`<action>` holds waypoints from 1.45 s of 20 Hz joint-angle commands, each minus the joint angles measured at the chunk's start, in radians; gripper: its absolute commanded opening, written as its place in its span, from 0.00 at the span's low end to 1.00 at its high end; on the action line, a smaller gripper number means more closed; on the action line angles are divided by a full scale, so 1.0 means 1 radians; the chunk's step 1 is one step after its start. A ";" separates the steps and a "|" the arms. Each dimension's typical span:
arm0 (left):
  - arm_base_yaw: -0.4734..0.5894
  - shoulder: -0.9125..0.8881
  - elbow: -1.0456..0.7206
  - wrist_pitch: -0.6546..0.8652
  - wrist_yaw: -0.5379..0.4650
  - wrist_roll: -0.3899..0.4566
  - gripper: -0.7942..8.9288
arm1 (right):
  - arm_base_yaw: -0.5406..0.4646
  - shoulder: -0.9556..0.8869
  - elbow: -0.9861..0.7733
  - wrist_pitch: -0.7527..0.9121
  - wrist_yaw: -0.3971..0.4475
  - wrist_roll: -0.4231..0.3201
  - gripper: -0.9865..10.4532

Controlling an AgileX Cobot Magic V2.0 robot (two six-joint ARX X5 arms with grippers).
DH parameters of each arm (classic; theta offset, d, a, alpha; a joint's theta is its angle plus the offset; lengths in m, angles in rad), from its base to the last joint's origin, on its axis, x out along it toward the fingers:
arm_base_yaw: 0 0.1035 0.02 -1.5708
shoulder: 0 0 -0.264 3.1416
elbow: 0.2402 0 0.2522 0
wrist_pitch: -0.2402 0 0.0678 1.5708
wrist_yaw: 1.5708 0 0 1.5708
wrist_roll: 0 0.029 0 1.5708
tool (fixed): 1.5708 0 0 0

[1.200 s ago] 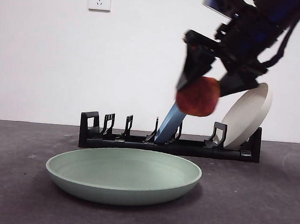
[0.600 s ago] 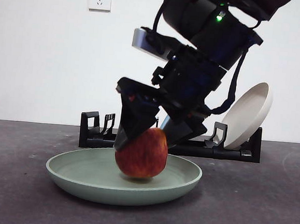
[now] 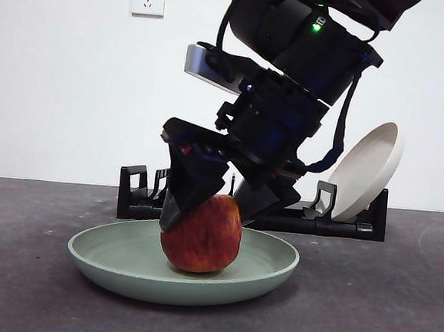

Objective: Take the green plate from the plate rack,put the plate on the table,take the apple from the table,put the apple in the plate

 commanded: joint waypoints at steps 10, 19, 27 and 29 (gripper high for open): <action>-0.003 0.001 -0.003 0.000 -0.001 -0.003 0.57 | 0.002 -0.183 -0.006 -0.073 0.032 0.006 0.59; -0.003 0.001 -0.003 -0.100 0.007 -0.003 0.57 | 0.004 -0.703 -0.006 -0.656 -0.034 0.042 0.58; -0.003 0.001 -0.003 -0.198 0.082 -0.003 0.46 | 0.004 -0.932 -0.006 -0.938 -0.137 0.116 0.45; -0.003 0.001 -0.003 -0.204 0.085 -0.003 0.28 | 0.004 -0.952 -0.006 -0.957 -0.136 0.123 0.31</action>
